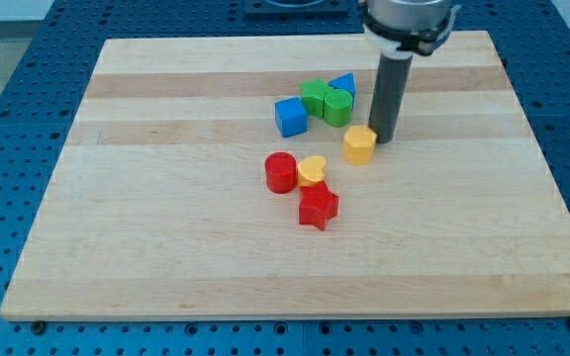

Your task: Push yellow blocks slightly towards done

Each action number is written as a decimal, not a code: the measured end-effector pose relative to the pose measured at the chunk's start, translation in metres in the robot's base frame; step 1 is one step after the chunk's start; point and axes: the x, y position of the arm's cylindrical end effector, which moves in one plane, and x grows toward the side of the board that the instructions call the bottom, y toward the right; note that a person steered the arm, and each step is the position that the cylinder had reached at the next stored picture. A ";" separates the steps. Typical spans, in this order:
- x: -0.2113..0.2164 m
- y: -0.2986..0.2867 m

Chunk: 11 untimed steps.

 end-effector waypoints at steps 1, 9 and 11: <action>0.012 -0.027; 0.034 -0.078; 0.026 -0.108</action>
